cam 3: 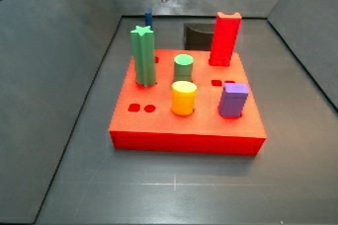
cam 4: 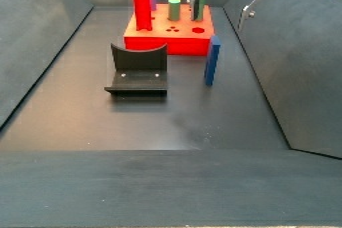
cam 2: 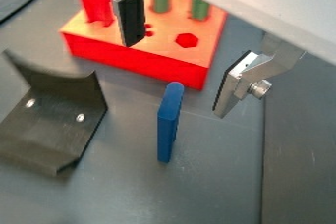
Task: Pick up the square-circle object. Move up. Rotate the square-circle object. Move to above the board. Insert the square-circle object.
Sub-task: Rotate the square-circle object.
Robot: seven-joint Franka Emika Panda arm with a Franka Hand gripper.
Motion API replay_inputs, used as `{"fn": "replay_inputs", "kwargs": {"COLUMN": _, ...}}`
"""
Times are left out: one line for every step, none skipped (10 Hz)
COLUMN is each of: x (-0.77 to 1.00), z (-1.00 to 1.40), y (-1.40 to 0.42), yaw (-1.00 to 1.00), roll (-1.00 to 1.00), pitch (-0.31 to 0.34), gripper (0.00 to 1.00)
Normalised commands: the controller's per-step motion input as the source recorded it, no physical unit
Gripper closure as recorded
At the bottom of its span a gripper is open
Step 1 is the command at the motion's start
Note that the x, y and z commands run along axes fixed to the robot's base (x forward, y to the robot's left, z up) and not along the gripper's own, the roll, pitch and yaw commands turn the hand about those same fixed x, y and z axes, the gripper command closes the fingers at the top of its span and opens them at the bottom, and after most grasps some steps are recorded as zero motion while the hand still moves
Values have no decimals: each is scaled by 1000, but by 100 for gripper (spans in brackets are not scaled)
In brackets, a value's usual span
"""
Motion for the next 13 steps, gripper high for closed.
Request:
{"fn": "replay_inputs", "kwargs": {"x": 25, "z": -21, "y": 17, "yaw": -1000, "roll": 10, "pitch": 6, "gripper": 0}}
{"fn": "replay_inputs", "kwargs": {"x": 25, "z": -21, "y": 17, "yaw": -1000, "roll": 11, "pitch": 6, "gripper": 0}}
{"fn": "replay_inputs", "kwargs": {"x": 25, "z": -21, "y": 17, "yaw": -1000, "roll": 11, "pitch": 6, "gripper": 0}}
{"fn": "replay_inputs", "kwargs": {"x": 25, "z": -21, "y": 17, "yaw": -1000, "roll": 12, "pitch": 7, "gripper": 0}}
{"fn": "replay_inputs", "kwargs": {"x": 25, "z": -20, "y": 17, "yaw": -1000, "roll": 13, "pitch": 7, "gripper": 0}}
{"fn": "replay_inputs", "kwargs": {"x": 25, "z": -20, "y": 17, "yaw": -1000, "roll": 15, "pitch": 8, "gripper": 0}}
{"fn": "replay_inputs", "kwargs": {"x": 25, "z": -20, "y": 17, "yaw": -1000, "roll": 17, "pitch": 9, "gripper": 0}}
{"fn": "replay_inputs", "kwargs": {"x": 25, "z": -20, "y": 17, "yaw": -1000, "roll": 19, "pitch": 10, "gripper": 0}}
{"fn": "replay_inputs", "kwargs": {"x": 25, "z": -20, "y": 17, "yaw": -1000, "roll": 22, "pitch": 12, "gripper": 0}}
{"fn": "replay_inputs", "kwargs": {"x": 25, "z": -20, "y": 17, "yaw": -1000, "roll": 26, "pitch": 14, "gripper": 0}}
{"fn": "replay_inputs", "kwargs": {"x": 25, "z": -20, "y": 17, "yaw": -1000, "roll": 29, "pitch": 16, "gripper": 0}}
{"fn": "replay_inputs", "kwargs": {"x": 25, "z": -20, "y": 17, "yaw": -1000, "roll": 37, "pitch": 21, "gripper": 0}}
{"fn": "replay_inputs", "kwargs": {"x": 25, "z": -20, "y": 17, "yaw": -863, "roll": 41, "pitch": 23, "gripper": 0}}
